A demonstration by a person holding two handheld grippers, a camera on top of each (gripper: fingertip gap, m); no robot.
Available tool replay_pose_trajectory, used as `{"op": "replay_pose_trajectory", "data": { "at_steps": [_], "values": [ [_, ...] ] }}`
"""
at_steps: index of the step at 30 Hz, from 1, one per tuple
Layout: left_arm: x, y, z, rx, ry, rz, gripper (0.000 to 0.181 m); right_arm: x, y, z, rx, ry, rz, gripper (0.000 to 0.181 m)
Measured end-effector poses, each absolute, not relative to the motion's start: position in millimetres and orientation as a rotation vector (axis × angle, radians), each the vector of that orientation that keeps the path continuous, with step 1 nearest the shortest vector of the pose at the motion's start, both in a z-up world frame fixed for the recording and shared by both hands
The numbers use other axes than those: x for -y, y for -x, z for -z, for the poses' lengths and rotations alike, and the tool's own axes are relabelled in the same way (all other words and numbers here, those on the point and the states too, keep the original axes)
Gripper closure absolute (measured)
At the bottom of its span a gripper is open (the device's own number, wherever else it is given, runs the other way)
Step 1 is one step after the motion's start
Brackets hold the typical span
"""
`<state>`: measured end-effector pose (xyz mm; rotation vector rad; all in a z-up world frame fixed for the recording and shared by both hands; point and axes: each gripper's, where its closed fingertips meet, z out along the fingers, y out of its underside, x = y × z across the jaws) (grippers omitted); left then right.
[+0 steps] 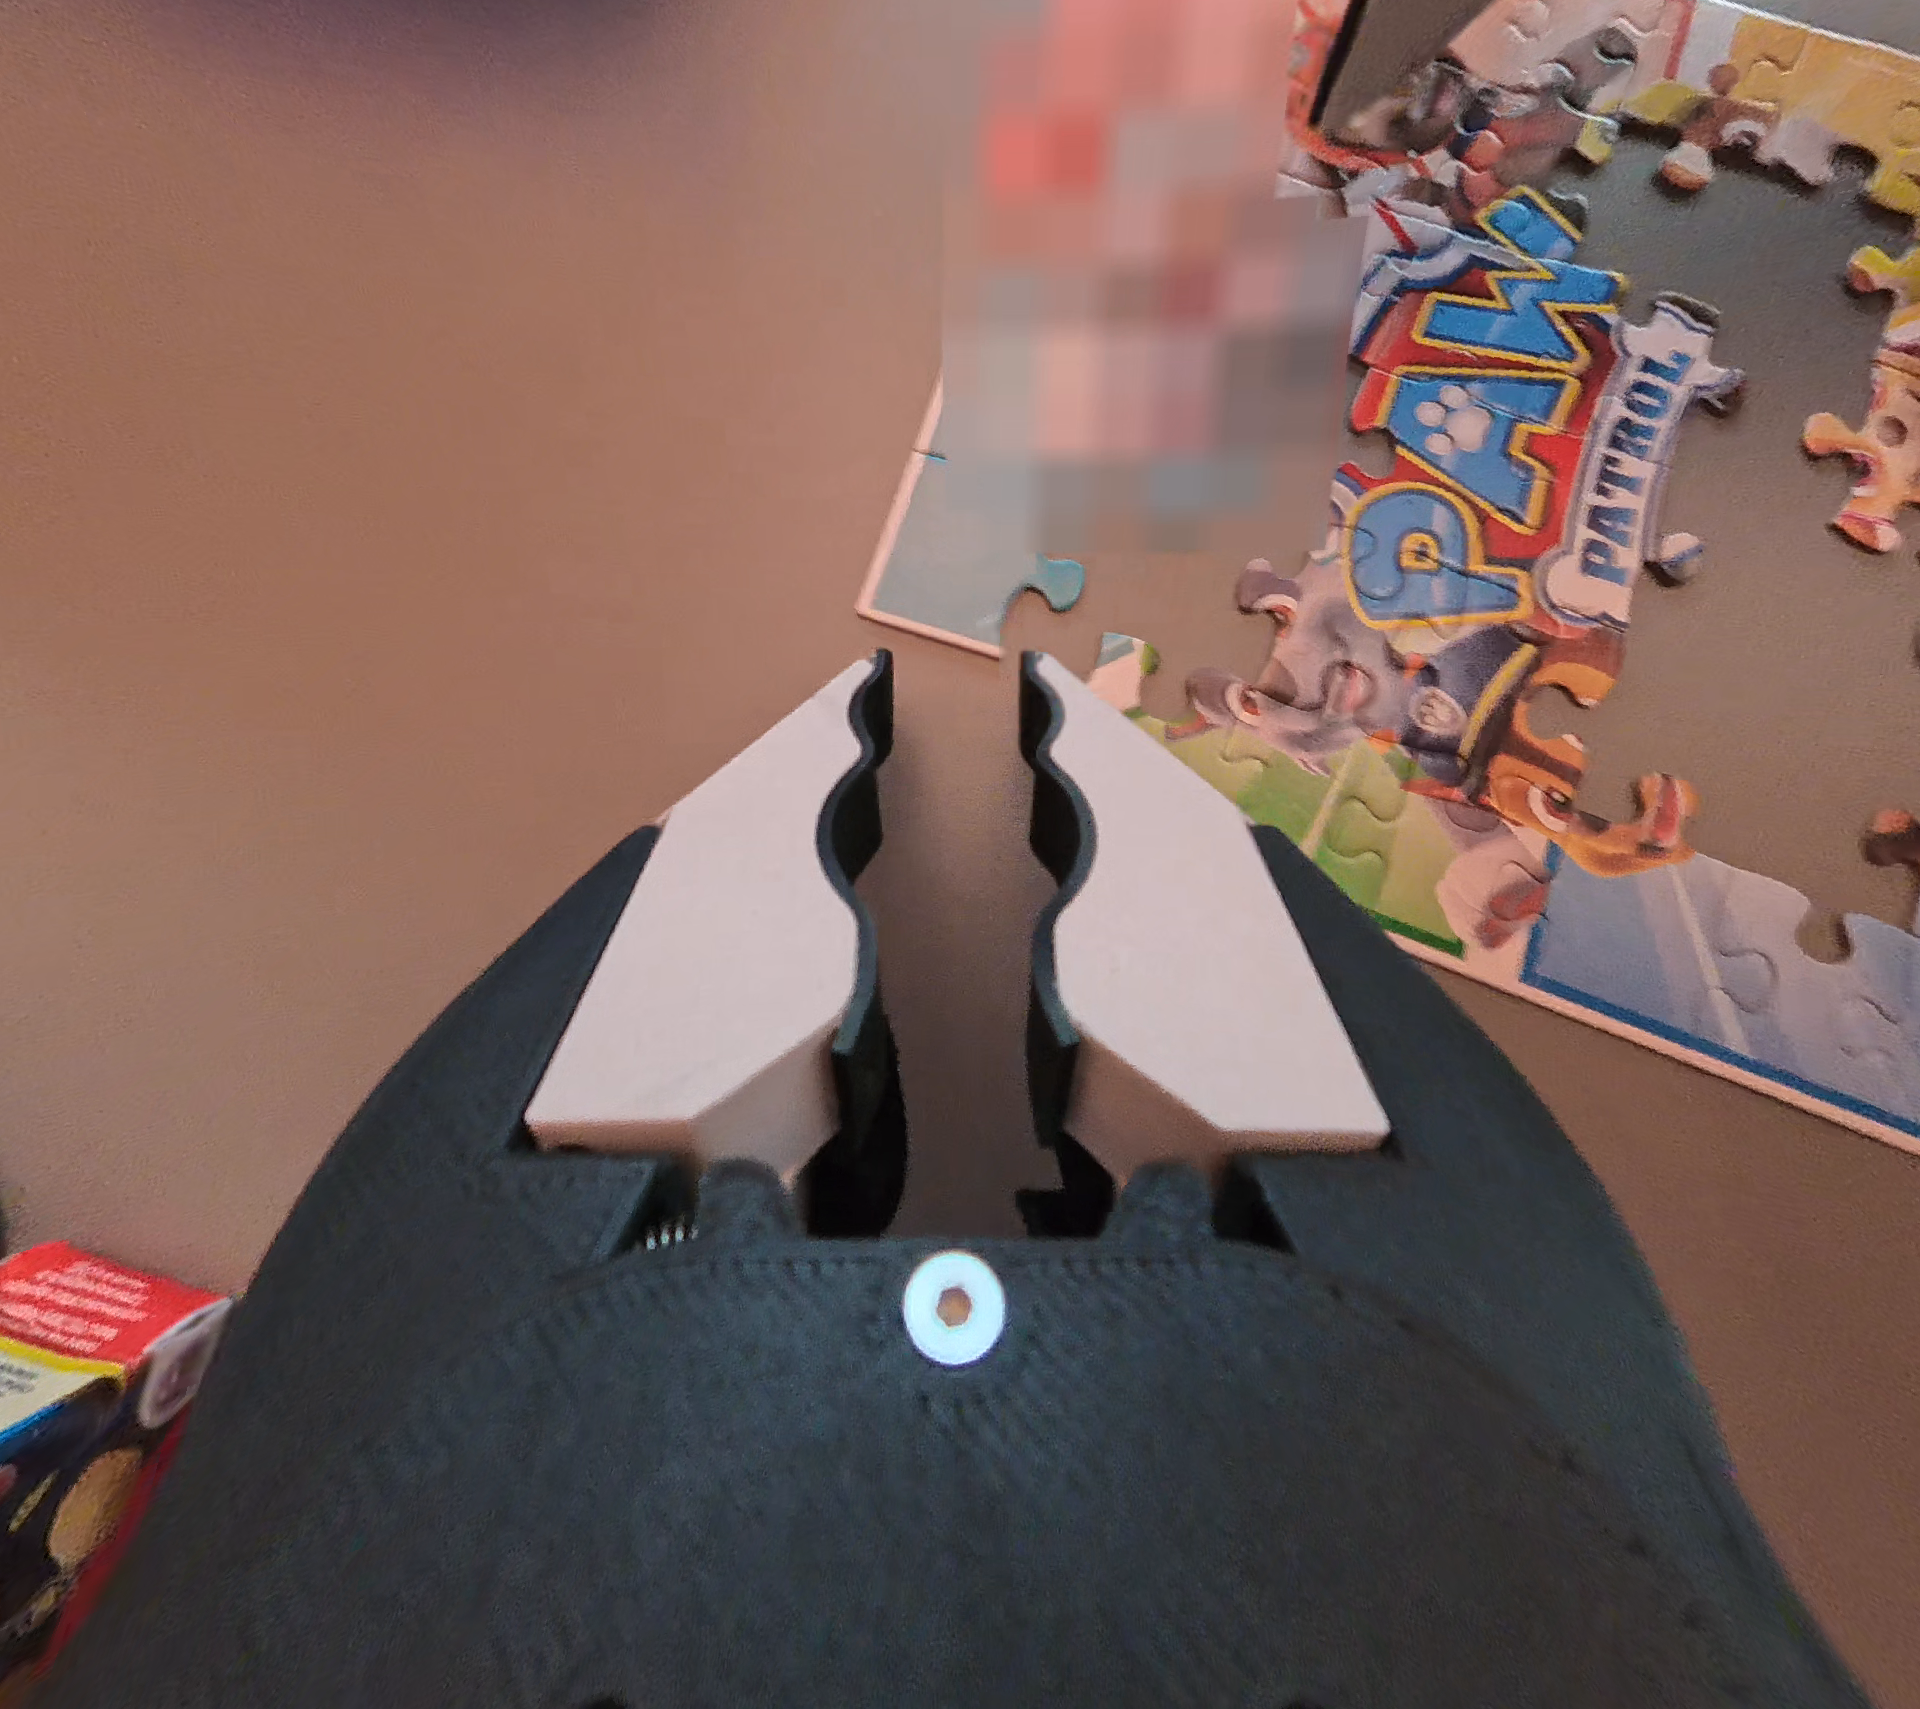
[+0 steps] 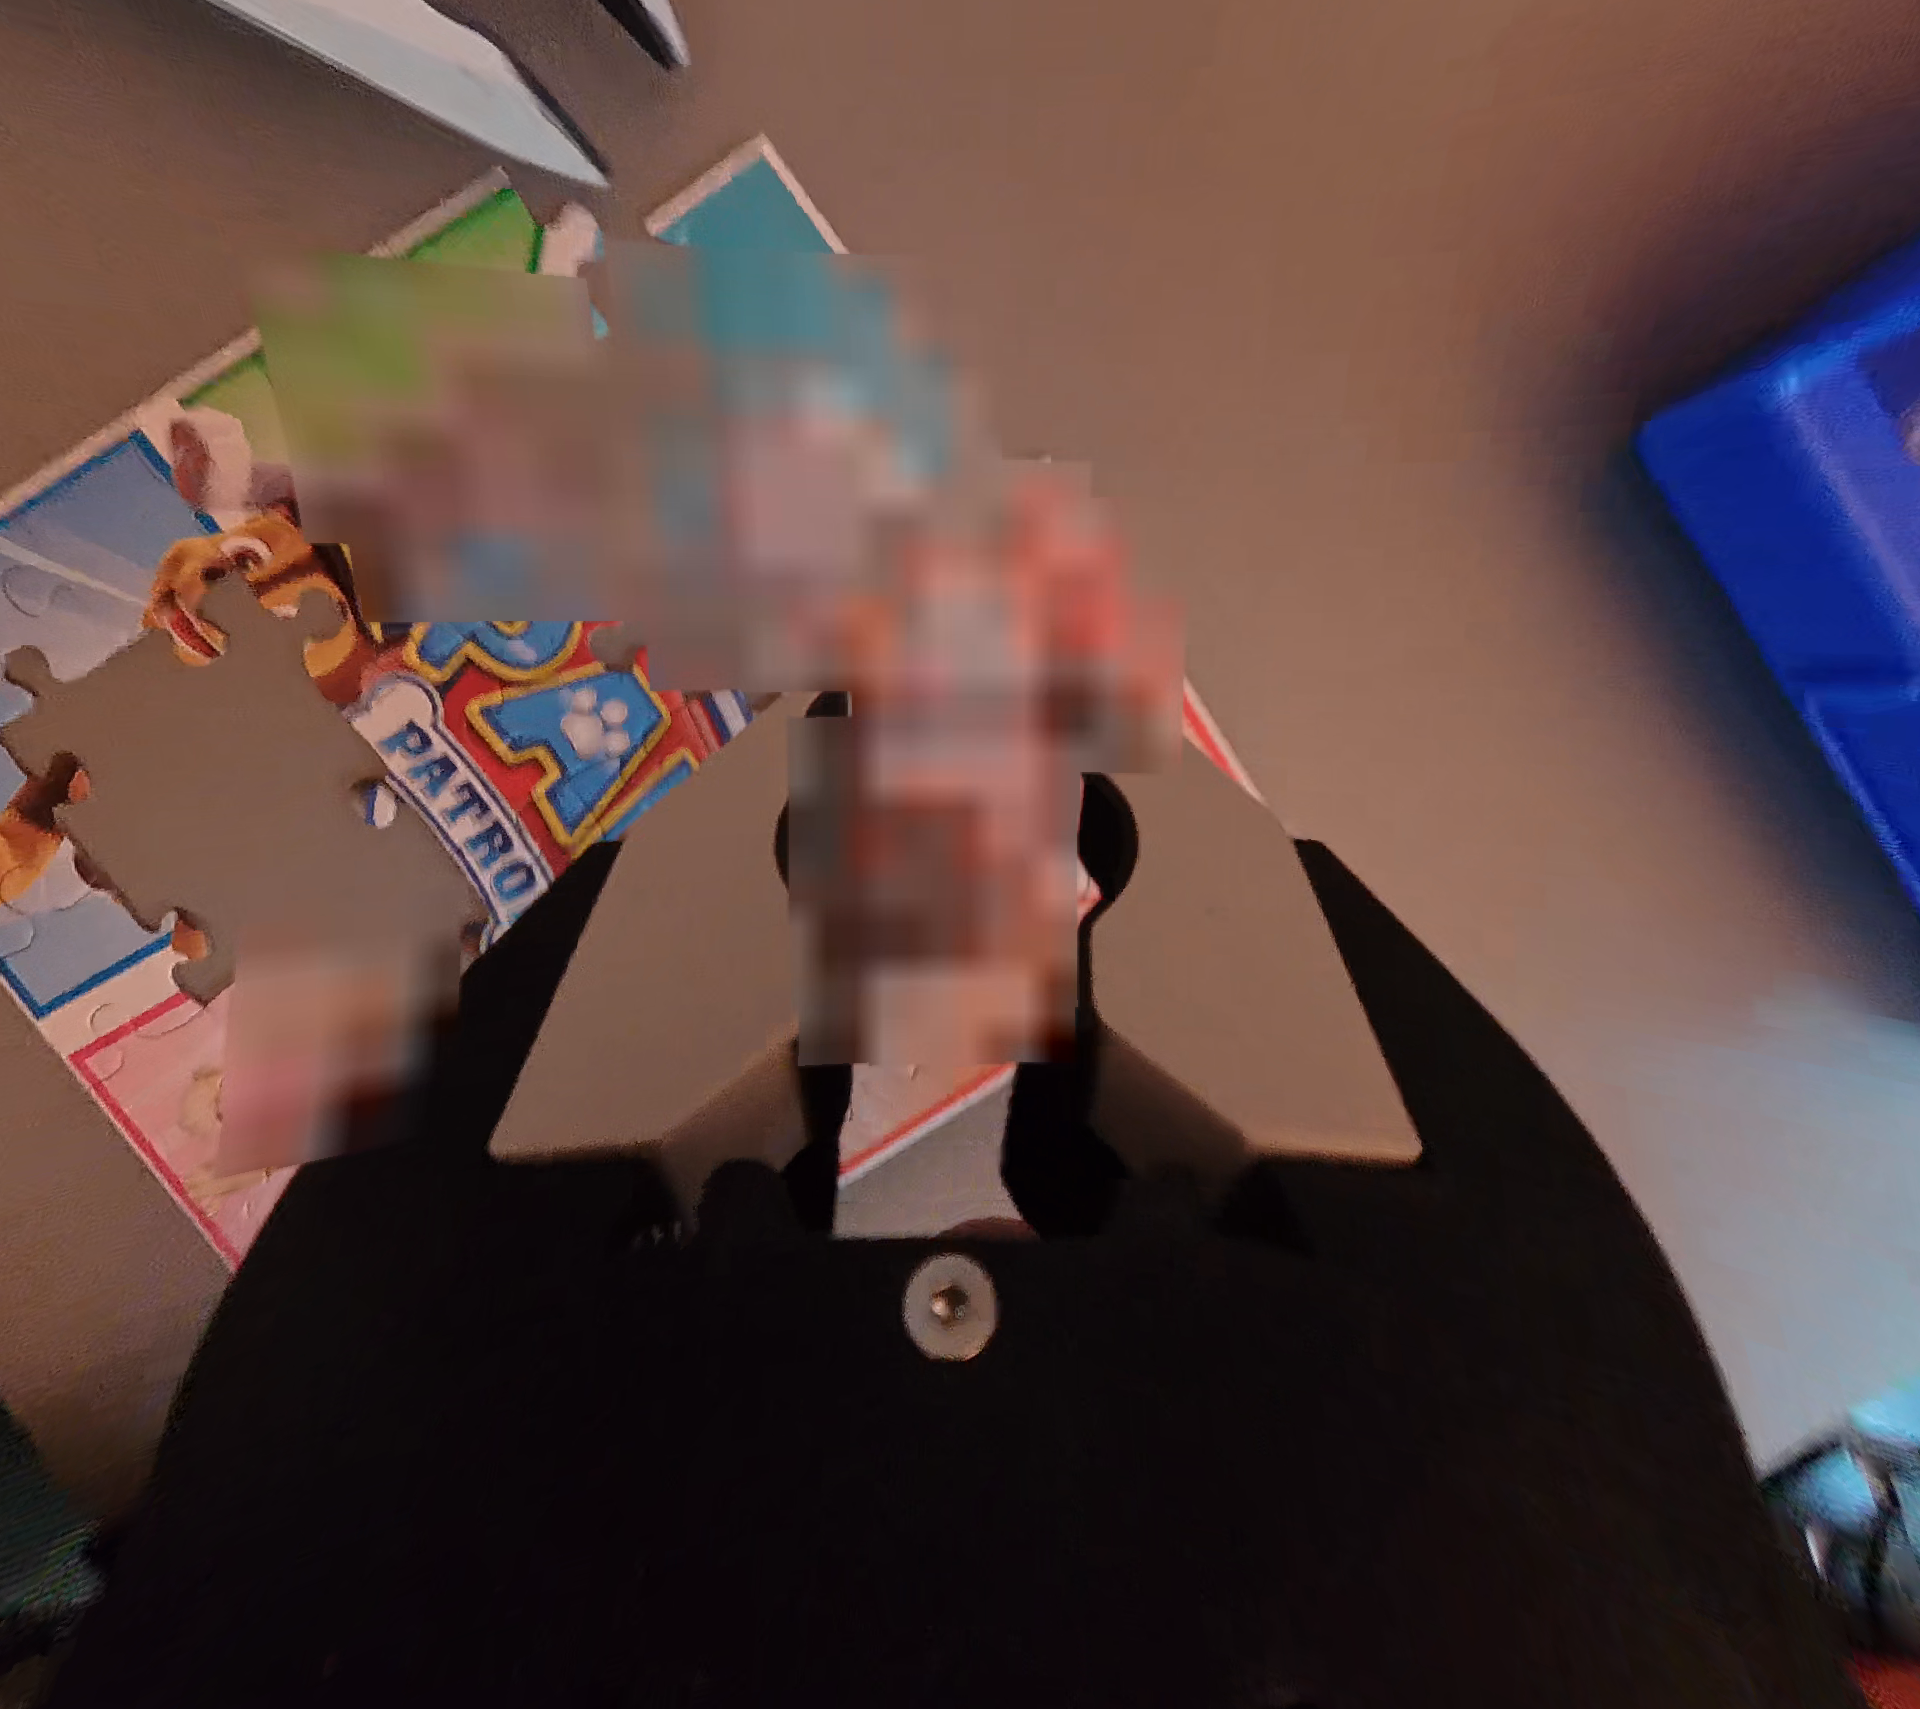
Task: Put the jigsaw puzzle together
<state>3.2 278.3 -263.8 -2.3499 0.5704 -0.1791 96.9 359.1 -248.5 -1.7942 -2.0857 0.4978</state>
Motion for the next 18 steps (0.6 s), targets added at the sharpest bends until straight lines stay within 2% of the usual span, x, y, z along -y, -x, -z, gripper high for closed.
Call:
{"op": "replay_pose_trajectory", "data": {
  "at_steps": [2,12,18],
  "values": [
    [-268,-8,267,-0.592,2.384,0.19,0.154,-364,-115,254,2.064,1.854,-0.395,0.131],
    [-194,-38,239,-0.605,2.294,0.094,0.153,-291,-107,234,2.073,1.644,-0.541,0.131],
    [-92,52,235,-0.388,2.365,-0.126,0.152,-217,-63,220,2.148,1.422,-0.62,0.139]
  ]
}}
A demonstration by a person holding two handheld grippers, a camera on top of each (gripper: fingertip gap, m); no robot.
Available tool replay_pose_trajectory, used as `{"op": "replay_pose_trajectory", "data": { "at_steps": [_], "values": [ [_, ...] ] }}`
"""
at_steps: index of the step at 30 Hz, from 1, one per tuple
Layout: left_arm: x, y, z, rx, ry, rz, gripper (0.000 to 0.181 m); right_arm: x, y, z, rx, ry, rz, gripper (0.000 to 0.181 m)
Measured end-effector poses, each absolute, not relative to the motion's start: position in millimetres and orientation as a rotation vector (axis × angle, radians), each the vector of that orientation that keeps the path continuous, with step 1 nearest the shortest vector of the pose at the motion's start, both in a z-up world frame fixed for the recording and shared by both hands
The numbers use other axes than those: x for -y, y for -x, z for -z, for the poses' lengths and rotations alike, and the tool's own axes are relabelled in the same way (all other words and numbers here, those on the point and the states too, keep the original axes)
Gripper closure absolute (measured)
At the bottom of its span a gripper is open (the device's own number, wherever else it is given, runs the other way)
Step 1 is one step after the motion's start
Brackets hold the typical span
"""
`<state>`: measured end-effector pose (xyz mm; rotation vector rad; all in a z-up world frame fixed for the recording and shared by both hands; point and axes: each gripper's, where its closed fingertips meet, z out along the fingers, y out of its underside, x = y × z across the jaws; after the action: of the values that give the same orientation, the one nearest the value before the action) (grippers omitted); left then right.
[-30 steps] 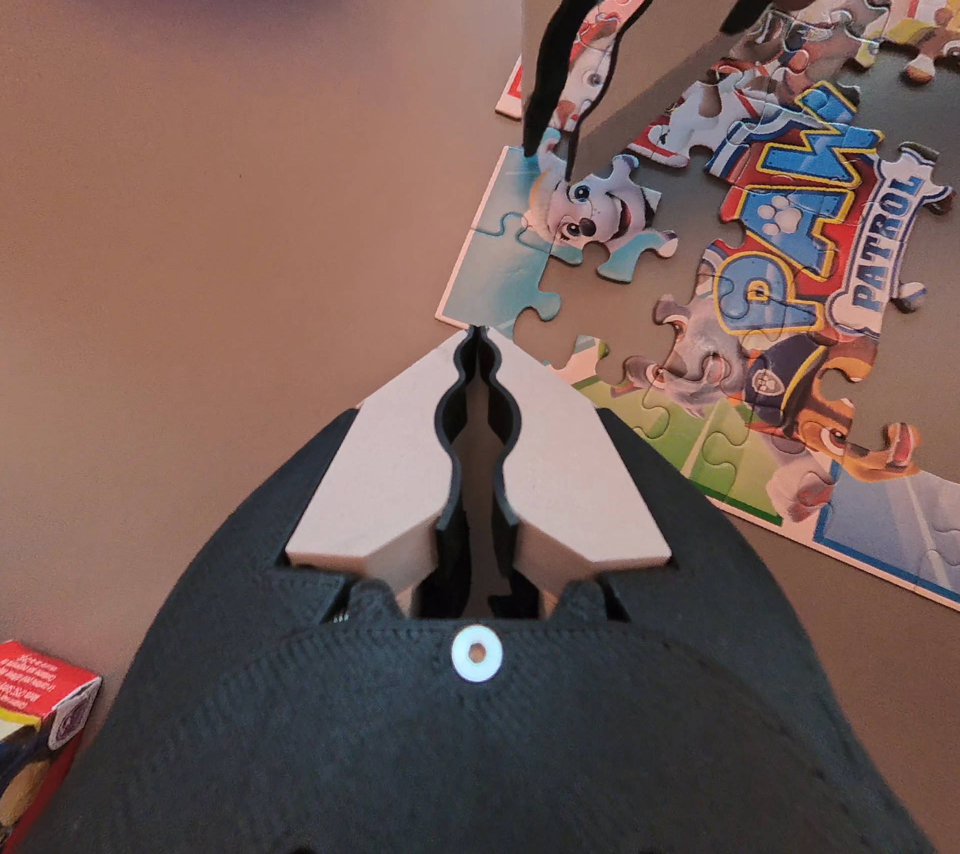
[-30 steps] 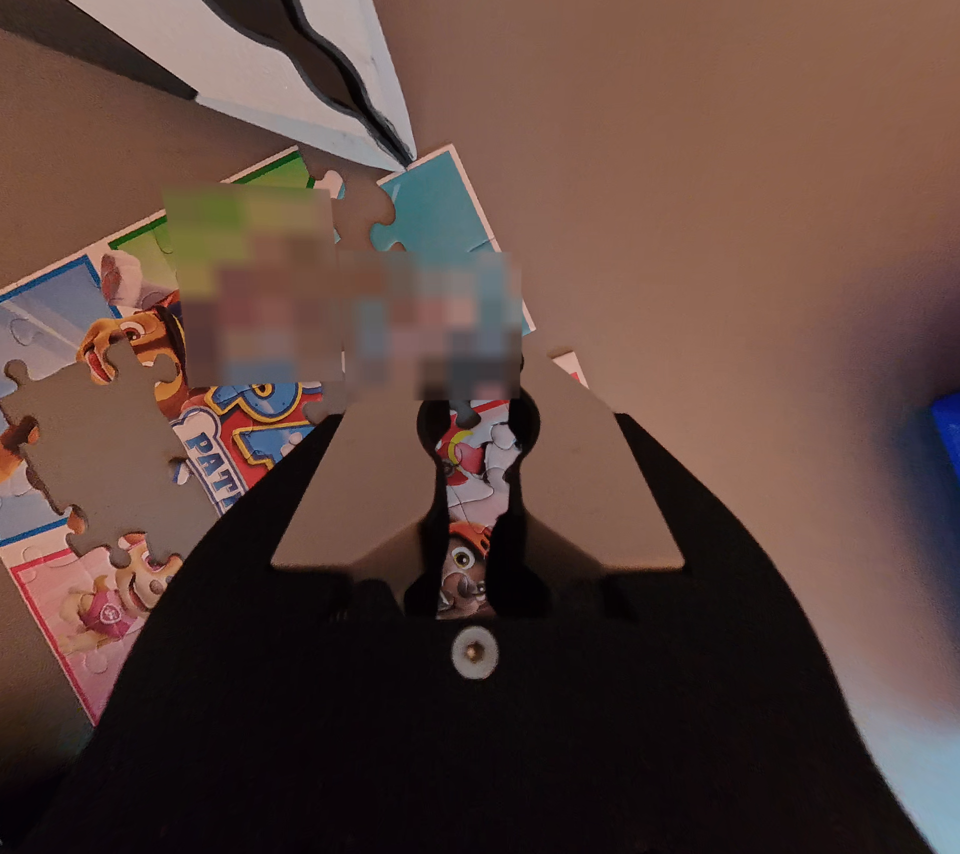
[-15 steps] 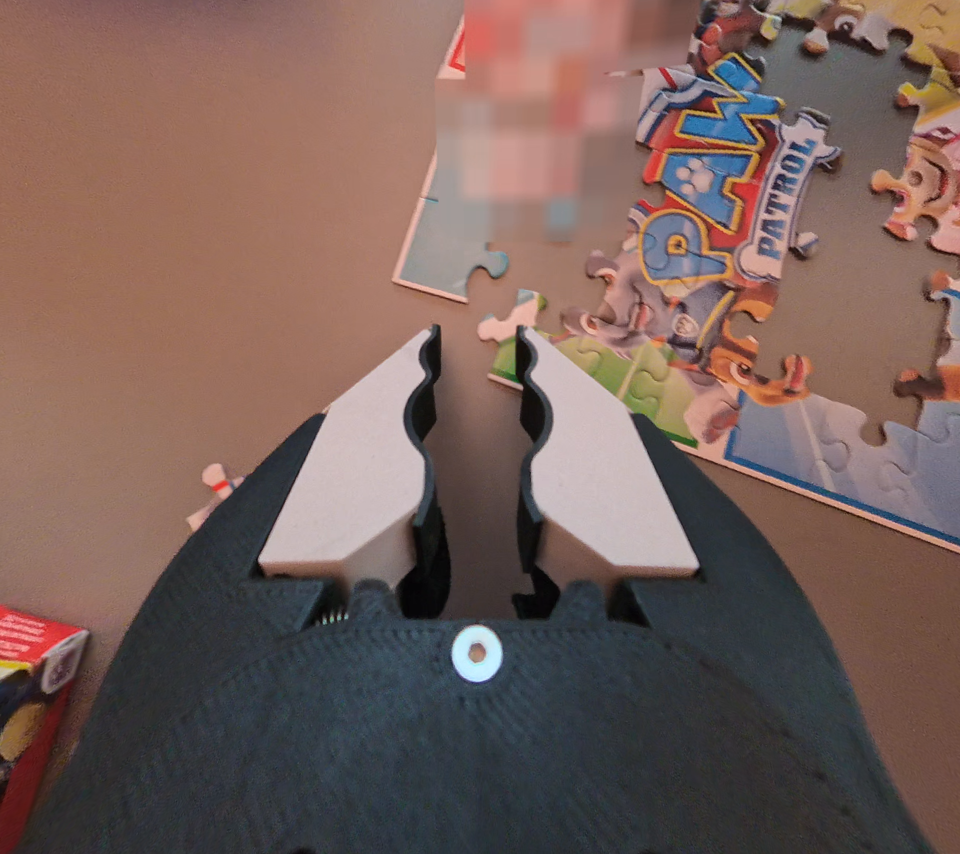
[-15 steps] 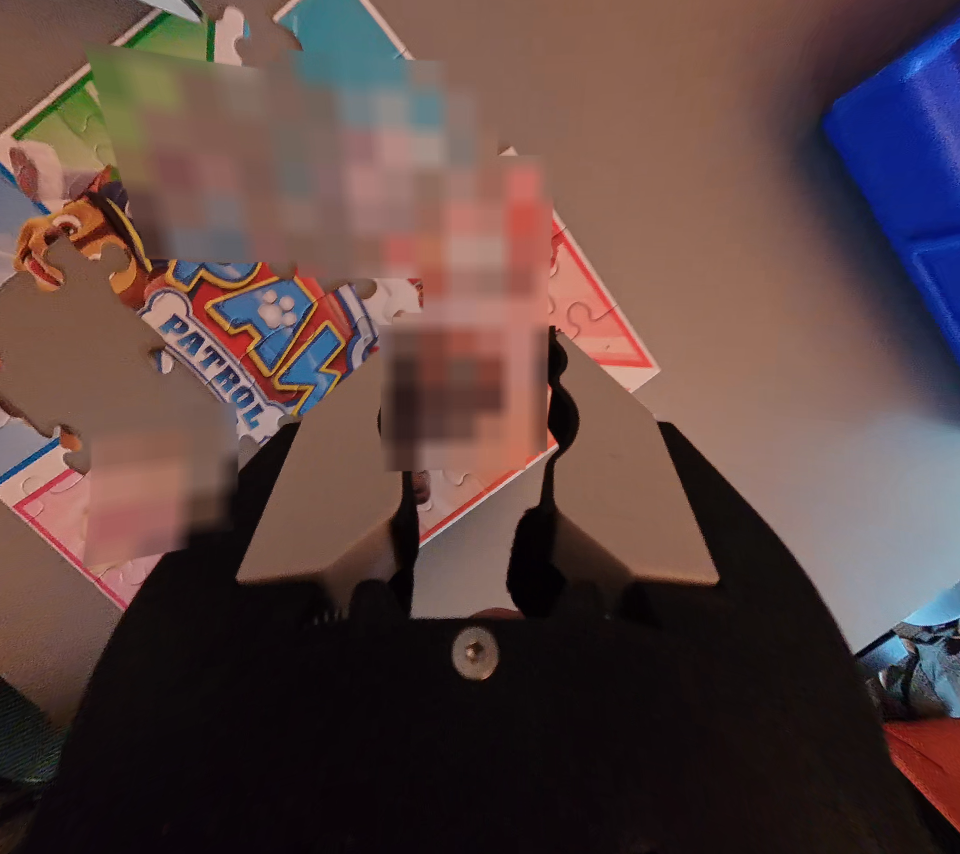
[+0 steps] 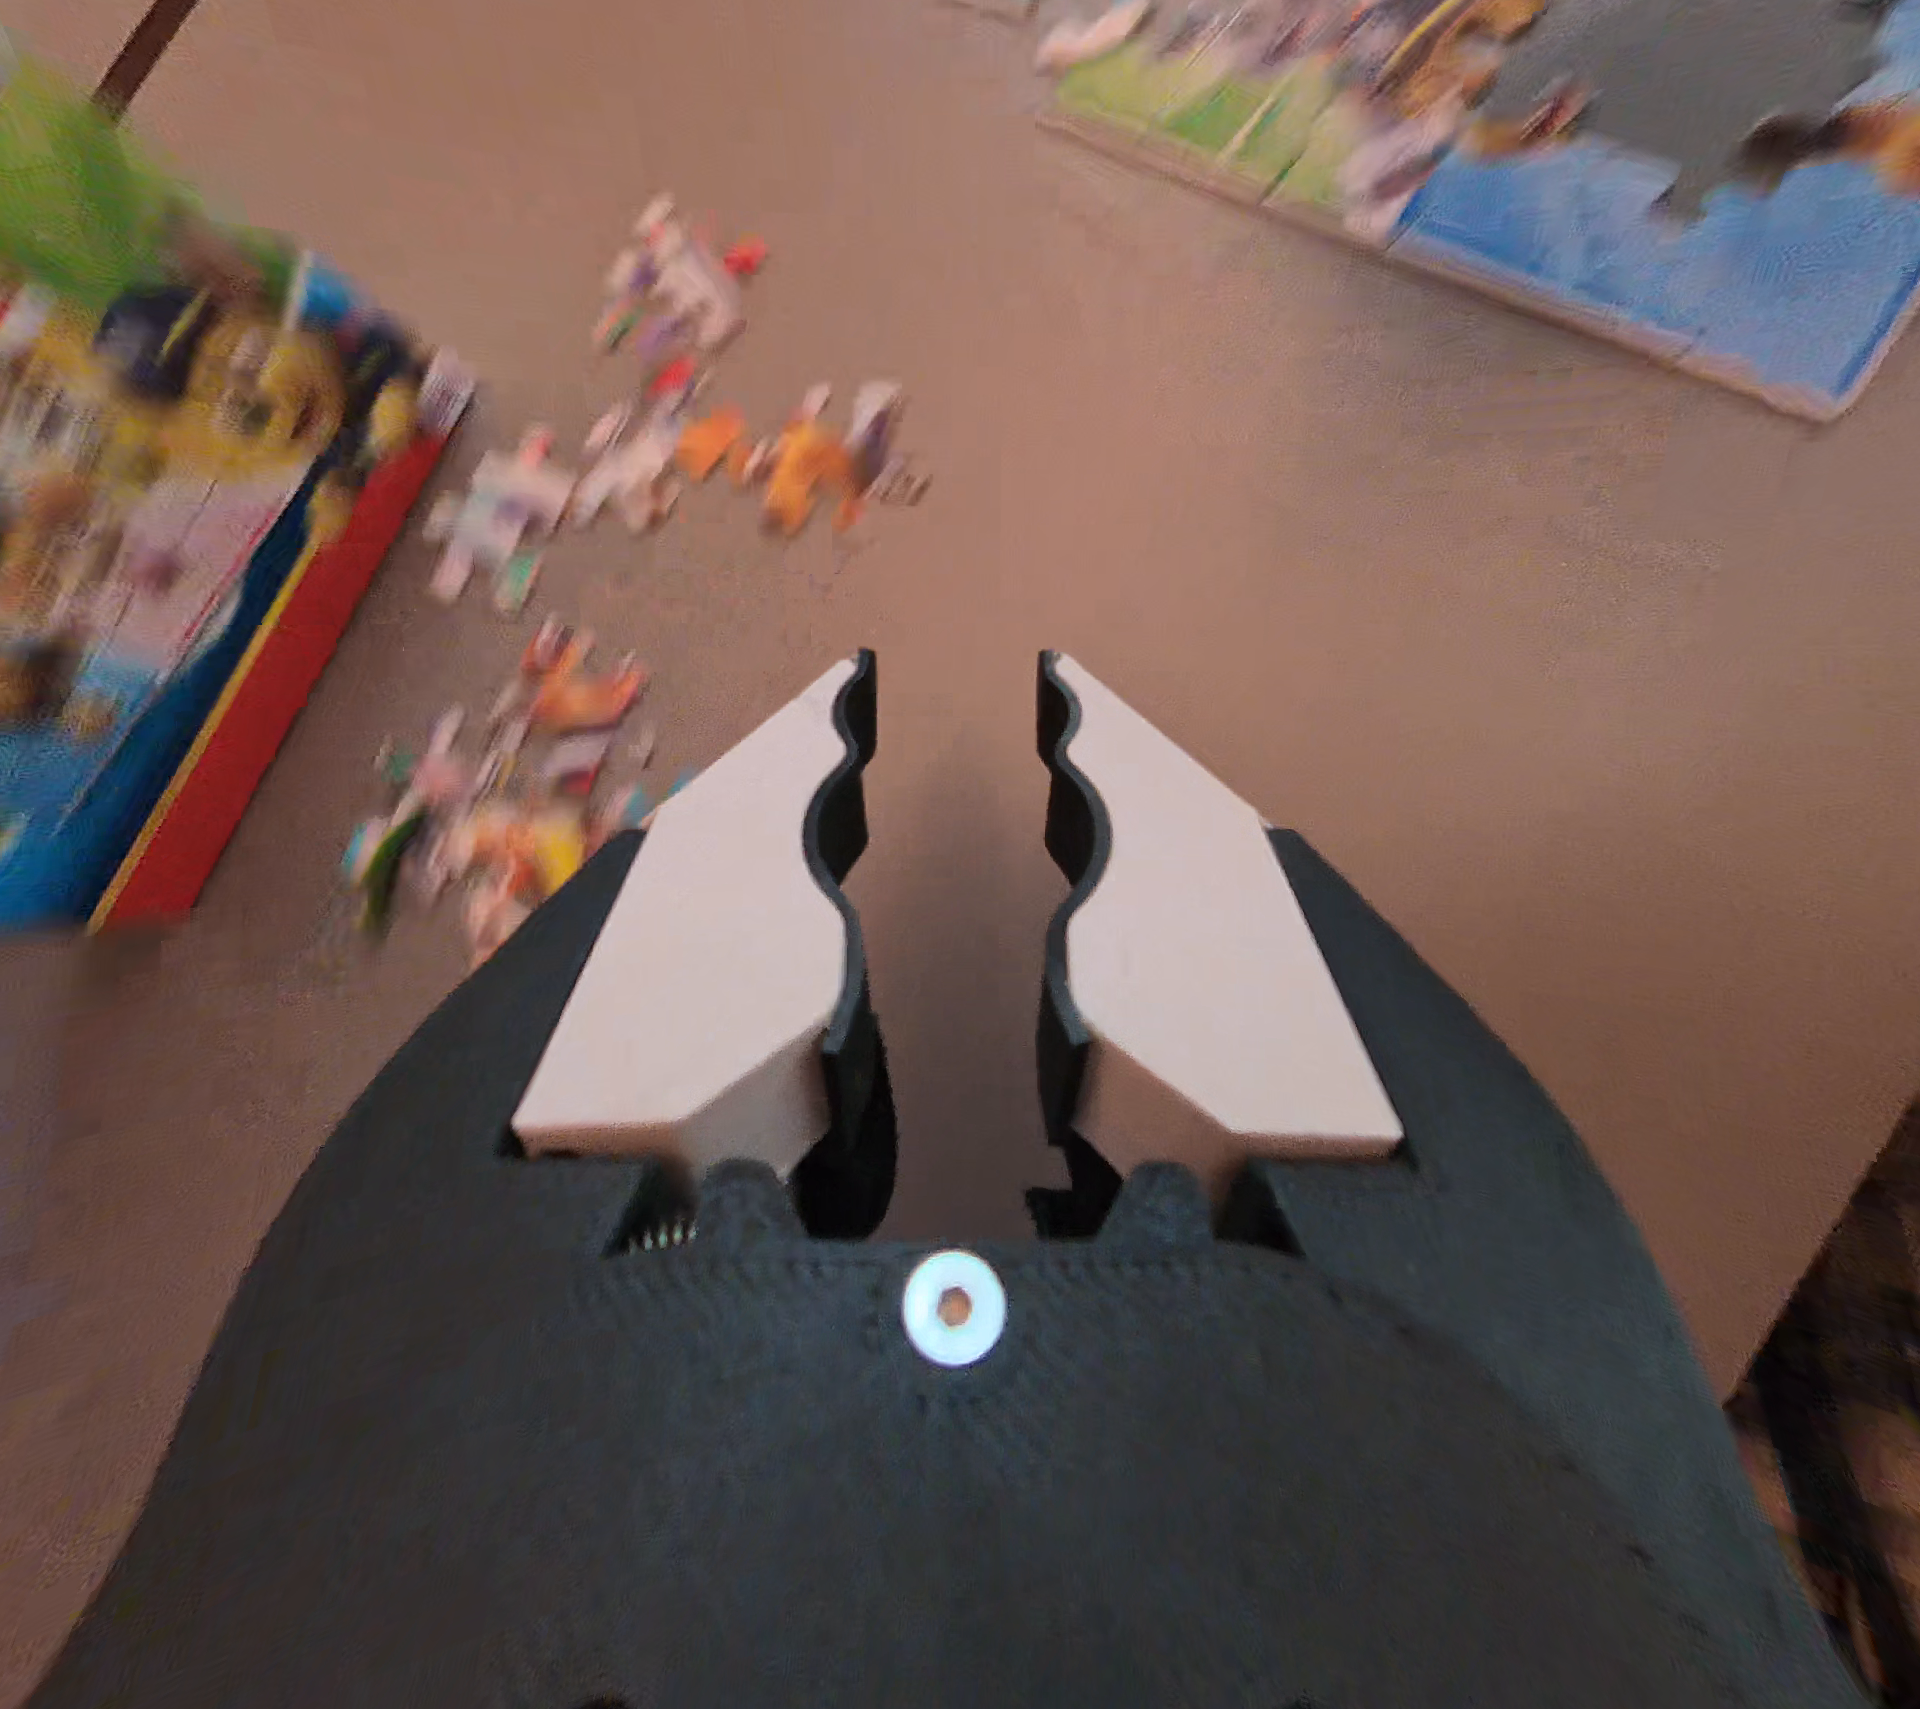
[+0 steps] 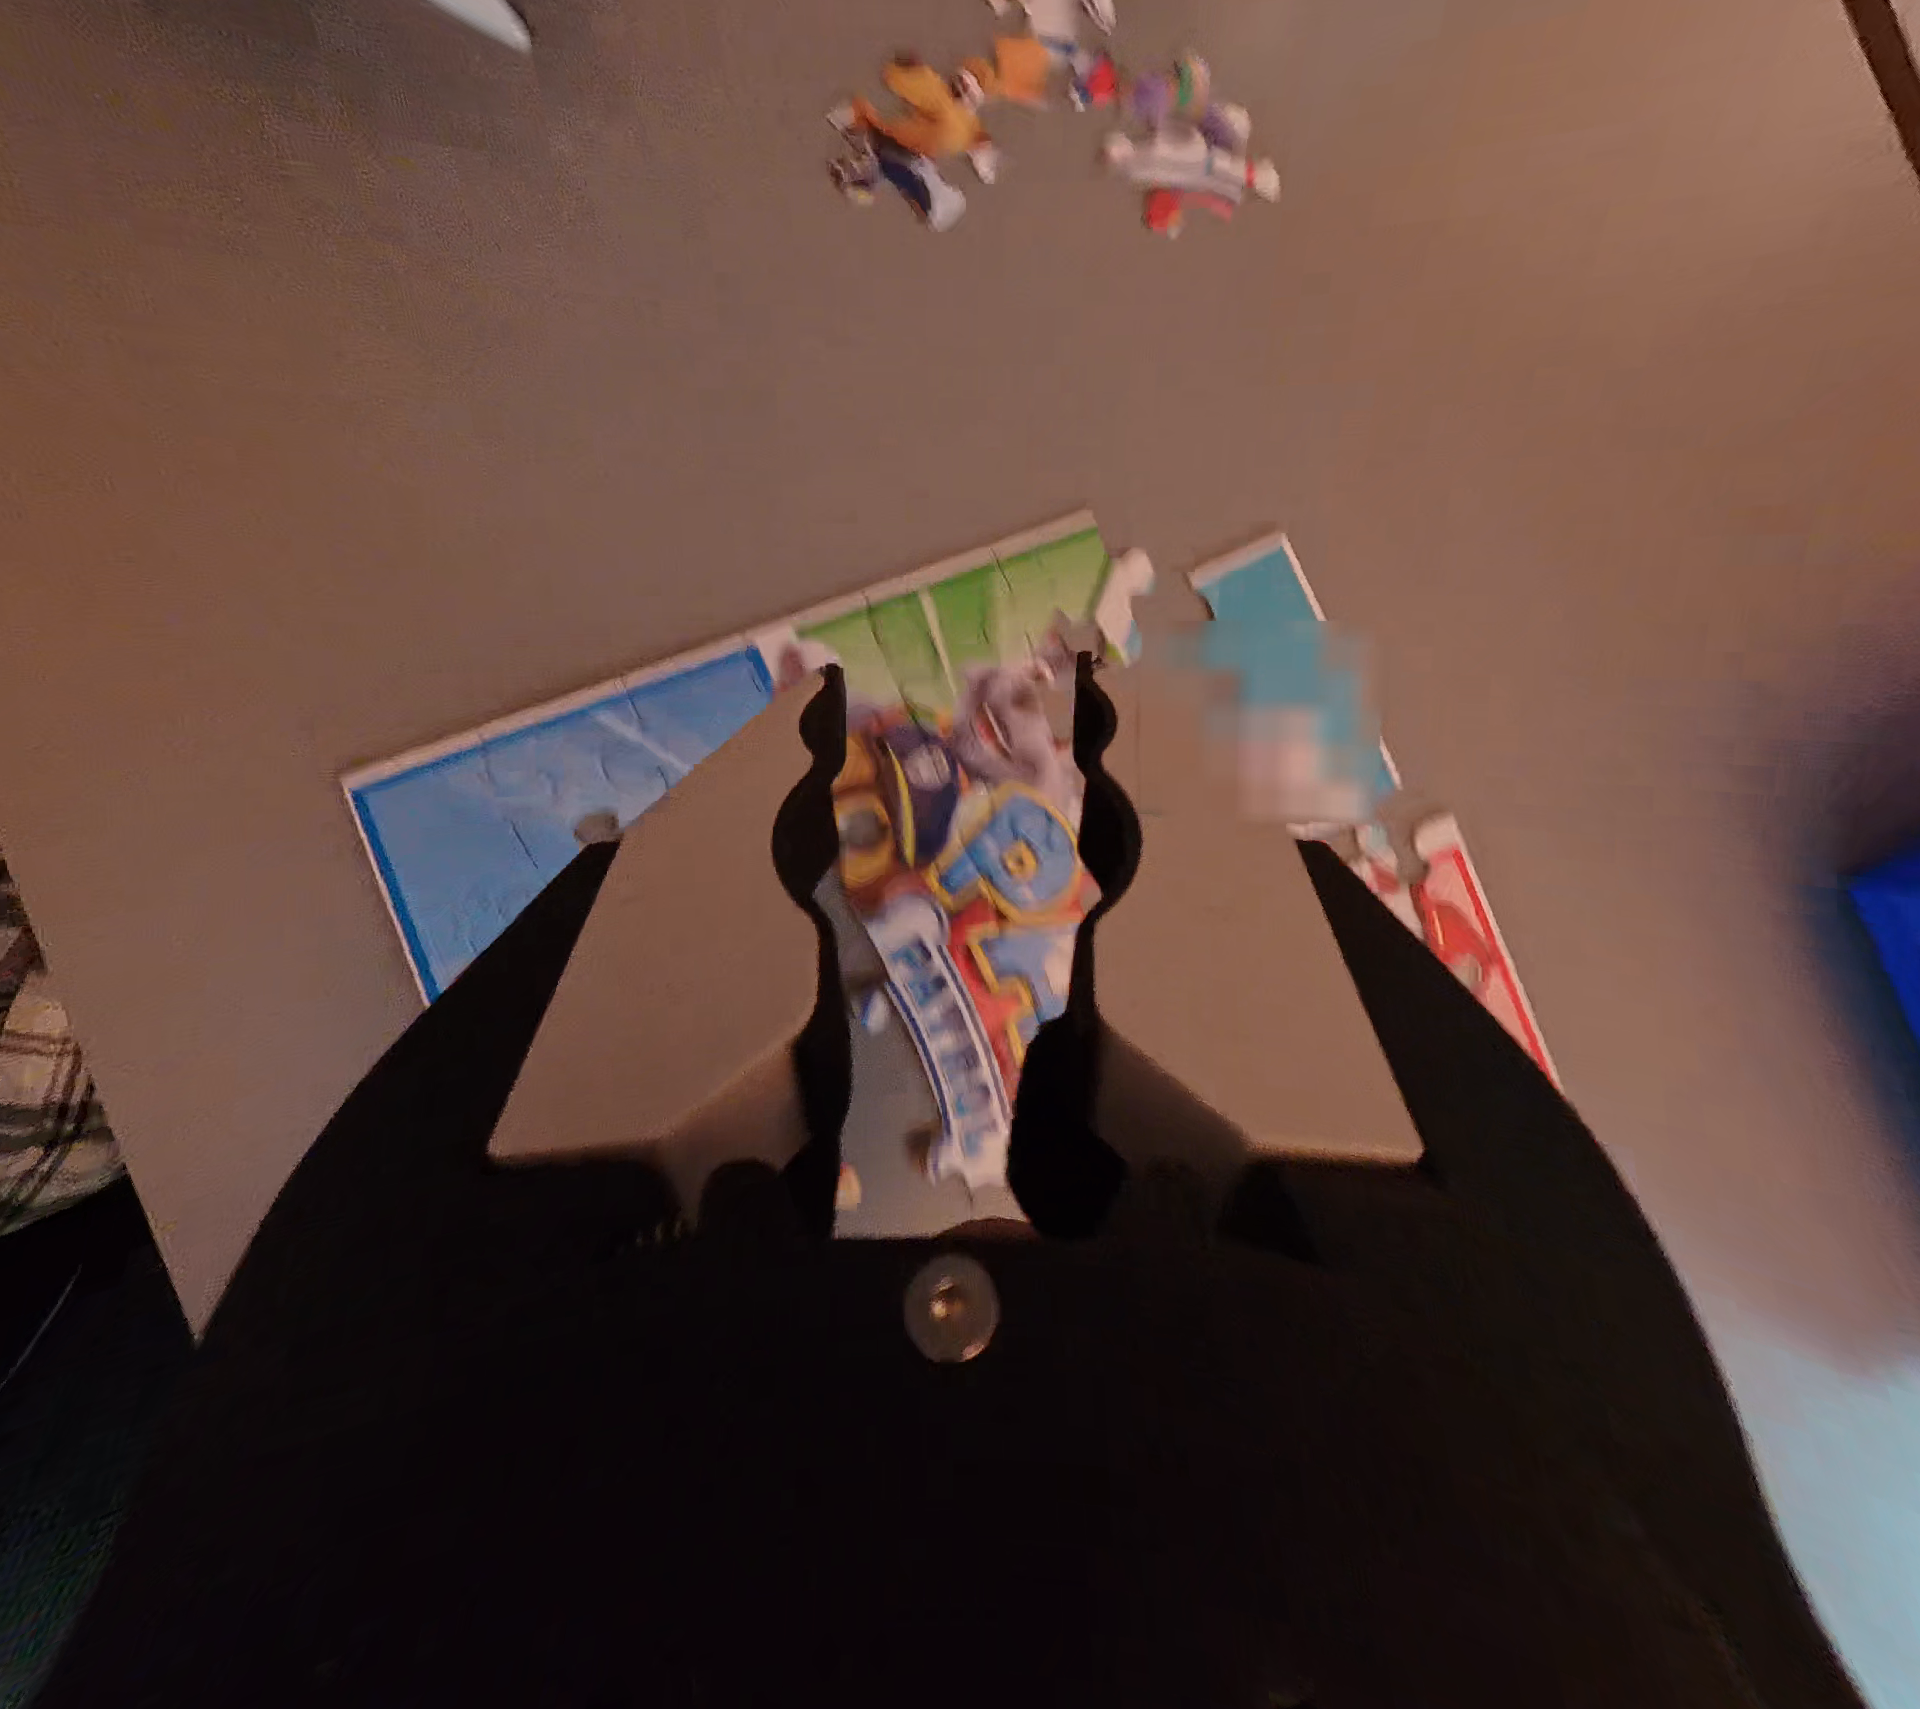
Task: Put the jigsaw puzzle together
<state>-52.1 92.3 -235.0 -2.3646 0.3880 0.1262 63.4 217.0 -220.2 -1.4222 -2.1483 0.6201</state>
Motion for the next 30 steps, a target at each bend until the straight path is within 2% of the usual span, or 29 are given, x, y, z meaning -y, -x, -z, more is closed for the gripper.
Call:
{"op": "replay_pose_trajectory", "data": {
  "at_steps": [4,9,14,17,24,30],
  "values": [
    [-37,119,243,-0.209,2.412,-0.13,0.15,-153,-22,221,2.216,1.309,-0.739,0.138],
    [-41,139,271,-0.27,2.47,-0.096,0.152,-121,7,234,2.243,1.287,-0.719,0.139],
    [-63,116,277,-0.325,2.453,0.075,0.151,-105,9,239,2.209,1.323,-0.788,0.141],
    [-63,108,277,-0.319,2.443,0.146,0.146,-98,2,245,2.207,1.346,-0.819,0.141],
    [-48,48,275,-0.434,2.406,0.366,0.154,-76,-19,253,2.193,1.361,-0.89,0.137],
    [-33,-11,274,-0.557,2.362,0.441,0.155,-44,-47,257,2.177,1.288,-0.864,0.13]
  ]
}}
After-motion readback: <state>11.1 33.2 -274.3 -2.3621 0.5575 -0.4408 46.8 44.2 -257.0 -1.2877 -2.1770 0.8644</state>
